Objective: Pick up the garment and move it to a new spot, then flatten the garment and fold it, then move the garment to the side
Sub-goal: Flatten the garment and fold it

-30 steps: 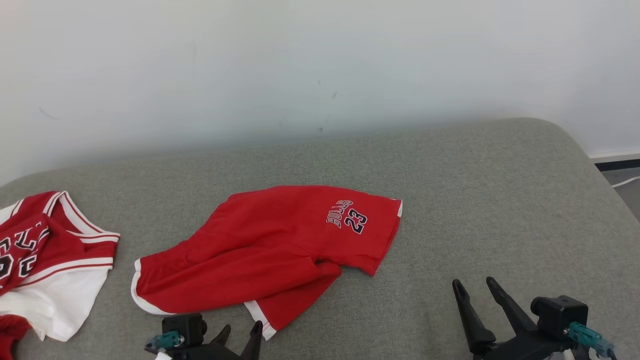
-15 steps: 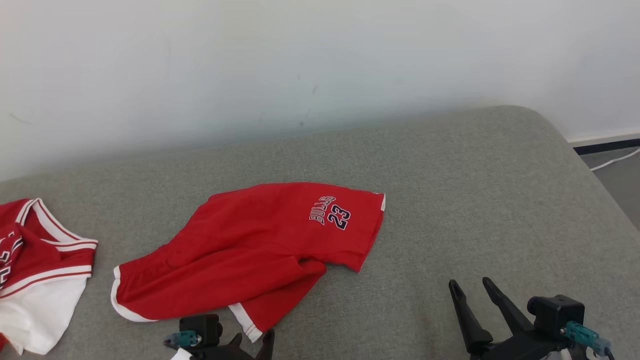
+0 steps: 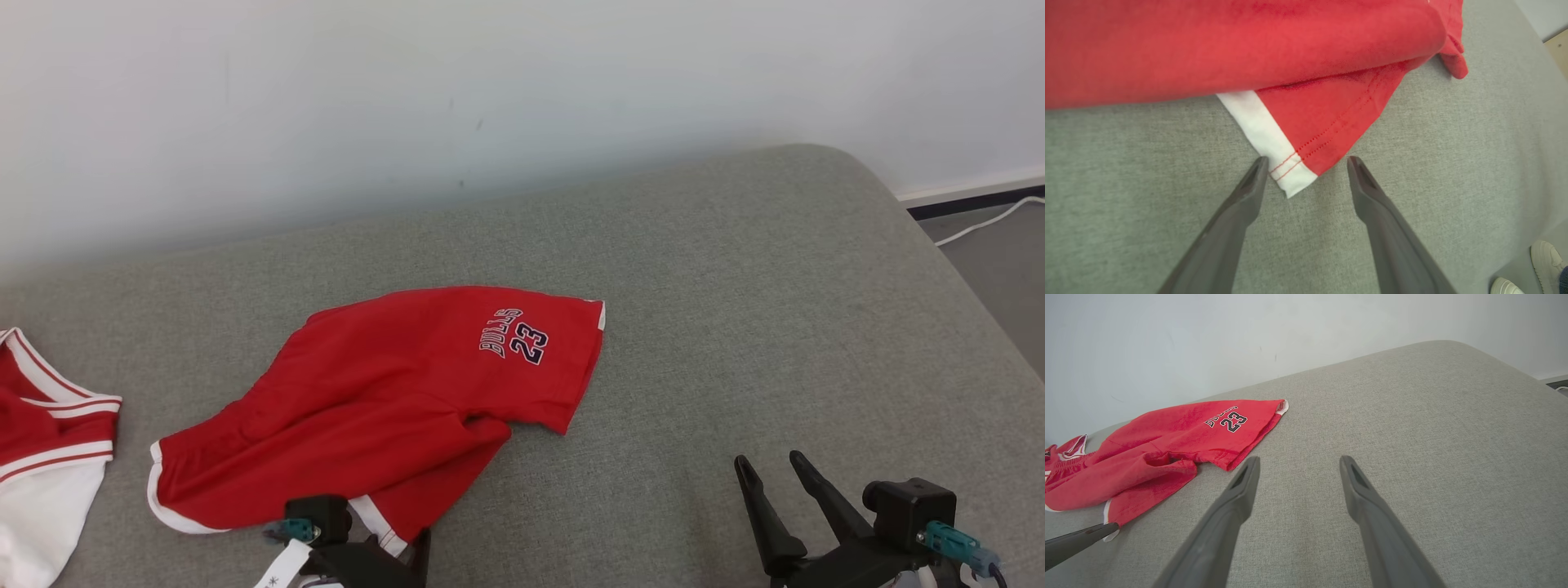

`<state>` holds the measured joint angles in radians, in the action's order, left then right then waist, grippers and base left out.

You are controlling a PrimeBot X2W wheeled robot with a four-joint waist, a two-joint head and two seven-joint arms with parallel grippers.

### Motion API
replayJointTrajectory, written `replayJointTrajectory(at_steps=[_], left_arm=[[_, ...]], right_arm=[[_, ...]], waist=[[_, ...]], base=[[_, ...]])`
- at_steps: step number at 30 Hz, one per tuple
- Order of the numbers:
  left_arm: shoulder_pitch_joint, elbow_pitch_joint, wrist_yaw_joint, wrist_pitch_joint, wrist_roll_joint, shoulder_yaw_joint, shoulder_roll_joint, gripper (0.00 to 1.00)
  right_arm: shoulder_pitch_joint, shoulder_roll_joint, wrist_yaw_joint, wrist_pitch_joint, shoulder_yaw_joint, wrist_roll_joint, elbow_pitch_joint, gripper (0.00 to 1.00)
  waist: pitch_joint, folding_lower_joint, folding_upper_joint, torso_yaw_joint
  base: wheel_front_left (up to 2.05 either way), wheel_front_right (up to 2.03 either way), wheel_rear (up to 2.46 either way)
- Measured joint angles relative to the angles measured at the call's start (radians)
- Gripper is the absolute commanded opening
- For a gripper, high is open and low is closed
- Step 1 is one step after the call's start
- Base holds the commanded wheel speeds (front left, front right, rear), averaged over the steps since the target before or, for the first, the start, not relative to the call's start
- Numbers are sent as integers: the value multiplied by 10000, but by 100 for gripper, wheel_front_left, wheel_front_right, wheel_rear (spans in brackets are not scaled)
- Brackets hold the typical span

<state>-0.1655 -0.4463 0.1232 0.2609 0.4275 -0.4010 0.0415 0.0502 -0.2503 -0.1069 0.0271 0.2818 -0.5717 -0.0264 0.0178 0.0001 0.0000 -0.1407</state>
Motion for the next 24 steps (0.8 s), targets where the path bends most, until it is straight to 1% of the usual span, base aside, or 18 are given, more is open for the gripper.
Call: replayJointTrajectory(at_steps=[5, 6, 7, 8, 9, 17, 20, 24], left_arm=[[-98, -326, 0, 86, -305, 33, 4, 100], [-102, -353, 0, 90, -309, 33, 4, 85], [-106, -407, 0, 117, -314, 23, 2, 68], [-116, -449, 2, 117, -314, 21, 2, 44], [-128, -470, 10, 117, -313, 25, 6, 0], [-253, -654, 10, 128, -211, -104, 10, 0], [-248, -495, 10, 136, 38, -535, 33, 0], [-248, 117, 10, 198, 575, -1438, 31, 0]], right_arm=[[-7, -36, 0, -8, -19, 0, 4, 100], [-7, -44, 0, -10, -21, 0, 4, 100], [-7, -50, 0, -10, -25, 0, 4, 100], [-7, -56, 0, -10, -27, 0, 4, 100], [-7, -56, 0, -12, -27, 0, 4, 100], [-53, -56, 0, -61, -12, 0, -8, 100], [-56, -54, 0, -73, -4, 0, -19, 100], [-102, -46, 0, -98, 44, 0, -54, 100]], waist=[[73, 0, 0, -85], [77, 0, 0, -93], [81, 0, 0, -100], [83, -1, 0, -106], [85, 0, 0, -110], [26, 0, 0, -85], [-38, 0, 0, -47], [-126, 0, 0, -10]], base=[[0, 0, 0], [0, 0, 0], [0, 0, 0], [0, 0, 0], [0, 0, 0], [0, 0, 0], [0, 0, 0], [0, 0, 0]])
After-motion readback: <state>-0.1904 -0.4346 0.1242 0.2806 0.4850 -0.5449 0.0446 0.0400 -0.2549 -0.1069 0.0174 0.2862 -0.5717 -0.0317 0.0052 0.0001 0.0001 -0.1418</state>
